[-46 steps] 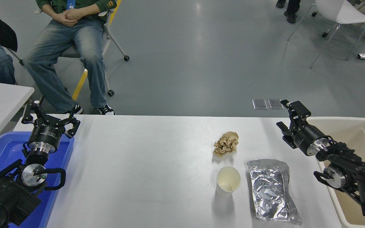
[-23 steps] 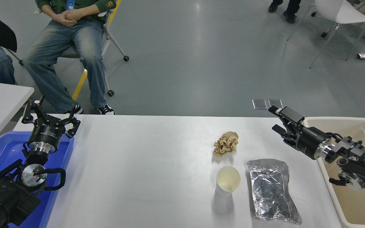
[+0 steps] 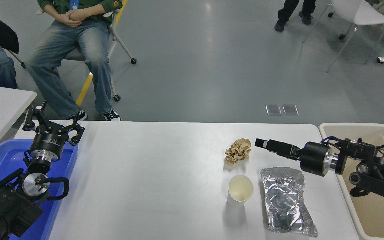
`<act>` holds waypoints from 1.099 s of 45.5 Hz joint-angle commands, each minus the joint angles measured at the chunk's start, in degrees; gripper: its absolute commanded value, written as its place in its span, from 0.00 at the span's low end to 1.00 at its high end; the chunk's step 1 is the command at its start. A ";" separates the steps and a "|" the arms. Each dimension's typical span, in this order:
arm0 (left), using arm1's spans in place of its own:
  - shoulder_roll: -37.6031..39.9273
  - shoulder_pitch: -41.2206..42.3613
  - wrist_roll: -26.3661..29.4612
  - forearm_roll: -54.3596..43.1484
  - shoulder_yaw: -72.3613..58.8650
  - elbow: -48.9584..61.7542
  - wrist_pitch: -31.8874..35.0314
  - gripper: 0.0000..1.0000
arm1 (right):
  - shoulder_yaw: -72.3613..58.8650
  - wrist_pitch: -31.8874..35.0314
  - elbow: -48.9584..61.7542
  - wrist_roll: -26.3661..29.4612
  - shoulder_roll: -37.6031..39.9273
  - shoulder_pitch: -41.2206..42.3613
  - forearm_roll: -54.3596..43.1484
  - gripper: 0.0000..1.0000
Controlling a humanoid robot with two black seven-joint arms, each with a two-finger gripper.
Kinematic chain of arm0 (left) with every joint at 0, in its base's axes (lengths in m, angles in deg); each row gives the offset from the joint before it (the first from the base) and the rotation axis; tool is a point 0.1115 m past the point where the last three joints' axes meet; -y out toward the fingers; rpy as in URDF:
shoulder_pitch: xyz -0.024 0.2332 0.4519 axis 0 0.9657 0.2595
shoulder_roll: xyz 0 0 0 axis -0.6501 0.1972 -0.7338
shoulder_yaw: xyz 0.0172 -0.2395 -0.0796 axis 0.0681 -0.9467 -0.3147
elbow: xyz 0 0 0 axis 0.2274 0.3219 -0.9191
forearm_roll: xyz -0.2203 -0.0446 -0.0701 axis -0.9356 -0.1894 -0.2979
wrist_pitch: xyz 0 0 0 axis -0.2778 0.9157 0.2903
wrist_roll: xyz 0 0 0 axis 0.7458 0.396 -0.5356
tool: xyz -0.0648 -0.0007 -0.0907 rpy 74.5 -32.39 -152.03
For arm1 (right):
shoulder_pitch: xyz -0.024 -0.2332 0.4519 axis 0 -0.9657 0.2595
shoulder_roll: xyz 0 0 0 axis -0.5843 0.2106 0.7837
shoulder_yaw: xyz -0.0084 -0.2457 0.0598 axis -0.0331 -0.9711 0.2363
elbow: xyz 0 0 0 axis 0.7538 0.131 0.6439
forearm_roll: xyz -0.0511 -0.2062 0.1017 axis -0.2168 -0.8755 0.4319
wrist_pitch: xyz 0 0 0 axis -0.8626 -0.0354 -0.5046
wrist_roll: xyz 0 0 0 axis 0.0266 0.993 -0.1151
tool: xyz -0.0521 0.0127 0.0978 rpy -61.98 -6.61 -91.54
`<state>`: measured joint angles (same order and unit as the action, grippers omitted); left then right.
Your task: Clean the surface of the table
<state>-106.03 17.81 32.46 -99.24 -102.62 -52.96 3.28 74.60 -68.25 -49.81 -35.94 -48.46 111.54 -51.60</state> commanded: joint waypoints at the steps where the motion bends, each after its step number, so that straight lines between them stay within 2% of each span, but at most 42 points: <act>1: 0.00 0.00 0.00 0.01 0.00 0.00 0.00 1.00 | -11.13 0.26 -1.13 6.70 -3.70 7.12 -1.90 1.00; 10: 0.00 0.09 0.00 0.01 0.00 0.00 0.00 1.00 | -11.67 1.40 -6.49 21.73 -3.79 9.15 -1.29 1.00; 15: 0.08 0.00 0.00 0.01 0.00 0.00 0.00 1.00 | -11.40 2.98 -8.25 27.27 -3.70 9.41 -1.20 1.00; 33: 0.00 0.00 0.00 0.01 0.00 0.00 0.00 1.00 | -13.07 3.16 -12.21 27.72 -2.56 9.41 -2.43 0.99; 50: 0.00 0.00 0.00 0.01 0.00 0.00 0.00 1.00 | -13.60 2.54 -10.01 28.25 -4.58 7.92 -3.57 0.99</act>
<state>-106.03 17.81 32.46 -99.23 -102.62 -52.96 3.28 61.42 -65.27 -60.86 -8.22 -52.24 120.41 -54.71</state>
